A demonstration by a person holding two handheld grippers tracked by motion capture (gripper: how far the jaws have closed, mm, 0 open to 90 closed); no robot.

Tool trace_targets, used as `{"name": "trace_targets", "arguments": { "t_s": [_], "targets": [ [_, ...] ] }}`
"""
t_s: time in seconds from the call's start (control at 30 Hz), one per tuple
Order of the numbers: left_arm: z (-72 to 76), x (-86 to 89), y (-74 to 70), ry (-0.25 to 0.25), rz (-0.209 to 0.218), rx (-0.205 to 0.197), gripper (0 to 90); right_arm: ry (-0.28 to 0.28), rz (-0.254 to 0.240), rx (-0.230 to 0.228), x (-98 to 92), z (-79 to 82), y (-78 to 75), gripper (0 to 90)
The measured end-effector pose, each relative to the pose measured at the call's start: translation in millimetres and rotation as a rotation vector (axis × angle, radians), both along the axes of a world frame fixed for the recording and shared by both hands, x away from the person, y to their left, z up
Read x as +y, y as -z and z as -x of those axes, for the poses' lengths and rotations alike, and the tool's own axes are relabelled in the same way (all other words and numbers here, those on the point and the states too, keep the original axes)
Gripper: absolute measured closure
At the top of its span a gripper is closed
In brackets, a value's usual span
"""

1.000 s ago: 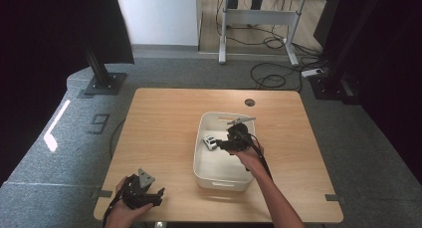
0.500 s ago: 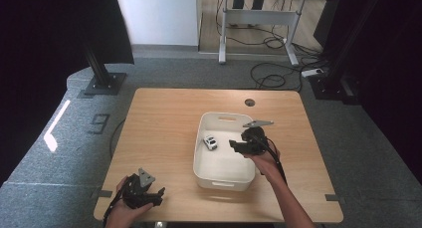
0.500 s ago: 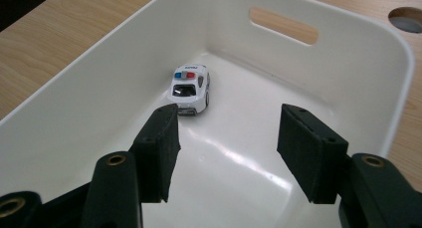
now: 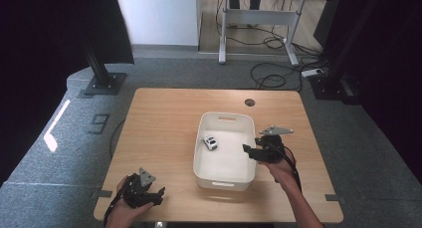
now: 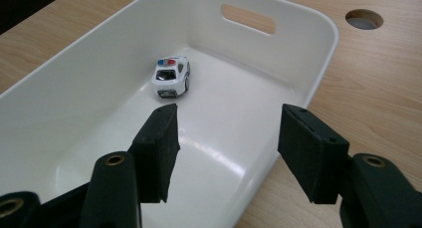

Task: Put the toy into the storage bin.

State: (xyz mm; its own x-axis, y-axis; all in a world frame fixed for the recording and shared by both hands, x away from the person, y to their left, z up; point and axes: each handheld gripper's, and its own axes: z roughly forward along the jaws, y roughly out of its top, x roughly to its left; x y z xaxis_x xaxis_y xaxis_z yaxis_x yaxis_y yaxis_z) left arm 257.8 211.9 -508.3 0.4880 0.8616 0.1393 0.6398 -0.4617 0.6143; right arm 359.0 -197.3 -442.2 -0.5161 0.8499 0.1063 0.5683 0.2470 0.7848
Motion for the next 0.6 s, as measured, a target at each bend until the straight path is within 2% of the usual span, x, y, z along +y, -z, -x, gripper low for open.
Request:
{"name": "trace_targets", "arguments": {
  "t_s": [0.3, 0.6],
  "targets": [
    [-0.4, 1.1, 0.0, -0.005, -0.001, -0.001, 18.6, 0.027, -0.014, -0.018, -25.8, 13.8, 5.5, 40.0],
    [-1.2, 1.5, 0.5, -0.009, -0.005, 0.002, 18.5, 0.053, -0.019, -0.013, -48.1, 25.2, 16.6, 39.9]
  ]
}}
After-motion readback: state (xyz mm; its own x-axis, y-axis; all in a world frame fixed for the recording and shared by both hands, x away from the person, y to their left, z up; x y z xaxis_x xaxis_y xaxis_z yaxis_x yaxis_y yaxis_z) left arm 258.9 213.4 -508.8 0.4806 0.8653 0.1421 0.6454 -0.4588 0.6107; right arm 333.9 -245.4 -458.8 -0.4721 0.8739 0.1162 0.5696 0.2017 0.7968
